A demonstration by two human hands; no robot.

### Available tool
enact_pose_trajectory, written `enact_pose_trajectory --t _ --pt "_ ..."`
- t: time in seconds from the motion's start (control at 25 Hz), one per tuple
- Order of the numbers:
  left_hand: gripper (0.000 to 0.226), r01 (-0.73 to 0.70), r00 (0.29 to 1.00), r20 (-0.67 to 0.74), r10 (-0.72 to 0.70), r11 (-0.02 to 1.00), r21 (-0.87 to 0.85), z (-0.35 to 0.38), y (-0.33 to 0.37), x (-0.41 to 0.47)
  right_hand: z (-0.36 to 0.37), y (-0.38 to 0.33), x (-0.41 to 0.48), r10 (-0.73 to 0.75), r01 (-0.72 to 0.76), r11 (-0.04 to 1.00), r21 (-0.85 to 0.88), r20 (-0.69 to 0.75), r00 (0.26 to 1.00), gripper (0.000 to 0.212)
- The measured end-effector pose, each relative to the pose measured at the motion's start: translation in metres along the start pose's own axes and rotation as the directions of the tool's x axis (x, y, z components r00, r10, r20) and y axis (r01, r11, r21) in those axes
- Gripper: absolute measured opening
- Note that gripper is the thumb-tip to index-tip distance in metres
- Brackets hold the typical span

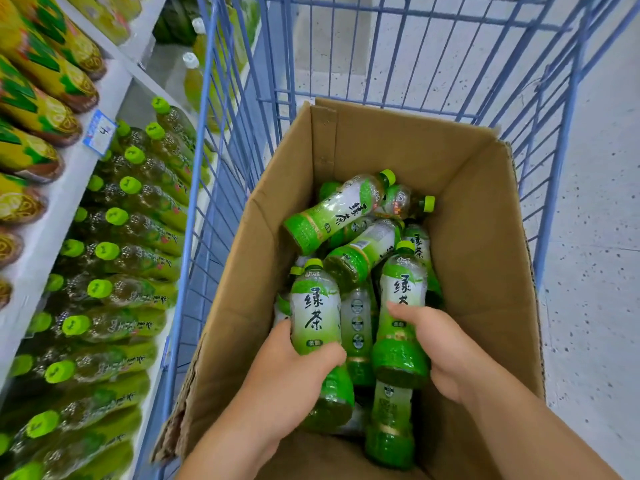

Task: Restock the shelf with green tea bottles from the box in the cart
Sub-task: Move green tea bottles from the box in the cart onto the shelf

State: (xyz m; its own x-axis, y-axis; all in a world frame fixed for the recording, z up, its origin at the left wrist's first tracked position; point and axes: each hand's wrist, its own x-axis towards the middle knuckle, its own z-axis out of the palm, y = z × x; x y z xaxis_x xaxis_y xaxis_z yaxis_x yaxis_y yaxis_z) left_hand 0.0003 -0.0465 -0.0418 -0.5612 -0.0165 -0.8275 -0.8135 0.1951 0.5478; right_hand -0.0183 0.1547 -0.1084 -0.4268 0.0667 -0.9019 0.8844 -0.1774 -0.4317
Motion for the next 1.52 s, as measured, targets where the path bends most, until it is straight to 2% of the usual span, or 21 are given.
enact_pose_trajectory --t 0.12,0.32,0.52,0.6,0.72,0.88,1.04,1.16,1.28,1.52 --pt "0.033 -0.122 0.992 0.036 0.121 0.992 0.018 -0.009 0.000 -0.012 0.004 0.004 -0.022 -0.078 0.076 0.997 0.018 0.082 0.994 0.021" --pt "0.061 -0.313 0.949 0.036 0.313 0.950 -0.015 -0.012 -0.004 -0.017 0.011 0.008 -0.048 -0.245 0.248 0.969 -0.006 0.110 0.963 0.021" --pt "0.068 -0.404 0.914 -0.085 0.398 0.910 -0.088 -0.005 -0.010 -0.037 0.009 0.006 -0.063 -0.358 0.374 0.924 -0.081 0.162 0.919 0.034" --pt "0.071 -0.409 0.908 -0.150 0.391 0.905 -0.116 0.001 -0.015 -0.044 0.009 0.003 -0.072 -0.398 0.424 0.899 -0.112 0.198 0.896 0.032" --pt "0.073 -0.427 0.888 -0.258 0.382 0.891 -0.152 0.008 -0.020 -0.064 0.011 0.001 -0.092 -0.420 0.469 0.872 -0.141 0.276 0.864 0.040" --pt "0.065 -0.442 0.857 -0.382 0.347 0.875 -0.197 0.001 -0.032 -0.091 0.022 0.004 -0.119 -0.457 0.541 0.824 -0.169 0.368 0.810 0.029" --pt "0.057 -0.459 0.832 -0.490 0.262 0.820 -0.341 -0.015 -0.053 -0.116 0.052 0.007 -0.144 -0.436 0.578 0.777 -0.249 0.449 0.780 0.029" --pt "0.037 -0.537 0.768 -0.596 0.237 0.745 -0.396 -0.036 -0.072 -0.141 0.088 0.015 -0.162 -0.418 0.619 0.732 -0.283 0.531 0.737 0.031" --pt "0.031 -0.609 0.681 -0.700 0.216 0.698 -0.377 -0.069 -0.103 -0.165 0.124 0.032 -0.179 -0.374 0.654 0.677 -0.337 0.608 0.701 0.025" --pt "0.043 -0.620 0.568 -0.814 0.121 0.714 -0.326 -0.158 -0.211 -0.226 0.222 0.123 -0.222 -0.324 0.716 0.504 -0.483 0.663 0.675 0.026"
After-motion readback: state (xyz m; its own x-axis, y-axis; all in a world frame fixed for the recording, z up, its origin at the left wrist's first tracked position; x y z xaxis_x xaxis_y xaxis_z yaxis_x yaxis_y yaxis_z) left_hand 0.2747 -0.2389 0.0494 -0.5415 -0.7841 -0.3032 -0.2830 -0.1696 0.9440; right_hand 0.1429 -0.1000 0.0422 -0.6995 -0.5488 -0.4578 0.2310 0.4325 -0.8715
